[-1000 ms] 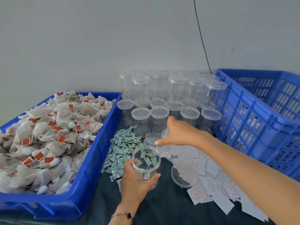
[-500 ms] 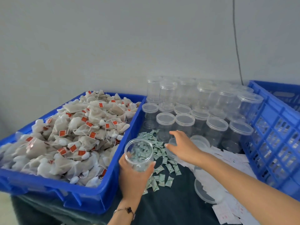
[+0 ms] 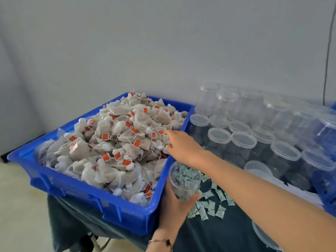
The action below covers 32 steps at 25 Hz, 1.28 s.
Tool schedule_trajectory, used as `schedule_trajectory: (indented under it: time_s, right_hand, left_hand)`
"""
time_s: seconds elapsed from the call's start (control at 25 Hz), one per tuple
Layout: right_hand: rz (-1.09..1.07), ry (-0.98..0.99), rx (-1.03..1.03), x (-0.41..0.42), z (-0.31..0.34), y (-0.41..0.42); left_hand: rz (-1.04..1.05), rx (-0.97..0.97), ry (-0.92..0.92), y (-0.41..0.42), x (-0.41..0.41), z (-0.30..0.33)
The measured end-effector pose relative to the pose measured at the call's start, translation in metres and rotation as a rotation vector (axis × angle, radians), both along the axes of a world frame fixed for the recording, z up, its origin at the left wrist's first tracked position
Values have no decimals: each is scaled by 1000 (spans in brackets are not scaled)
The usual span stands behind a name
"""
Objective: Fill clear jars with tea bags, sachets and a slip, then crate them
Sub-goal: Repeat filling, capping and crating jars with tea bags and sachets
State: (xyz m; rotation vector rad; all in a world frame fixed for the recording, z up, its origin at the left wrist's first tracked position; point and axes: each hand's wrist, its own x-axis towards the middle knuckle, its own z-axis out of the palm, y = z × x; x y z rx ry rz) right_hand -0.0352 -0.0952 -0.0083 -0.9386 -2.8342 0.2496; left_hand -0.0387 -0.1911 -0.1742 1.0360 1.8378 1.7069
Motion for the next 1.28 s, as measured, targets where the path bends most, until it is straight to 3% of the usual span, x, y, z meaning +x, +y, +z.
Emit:
schedule_trajectory:
  time_s: [0.32,0.52,0.88,1.08,1.28]
  right_hand:
    - [-30,-288,124,-39,-19,20]
    - [-40,-125,125,-40,-19,25]
    - [-61,-49,97,-33,-18,41]
    - [-84,301,21,-7,33,45]
    - [33,348,-25,43,82,30]
  left_hand:
    - [-4,-41,26,-3,1,7]
    - [4,-49,54,-4,1,6]
    - [14,-50,41,-4,3,5]
    - [9,-35,48,-2,3,3]
    - [10,-9,31,0,3,2]
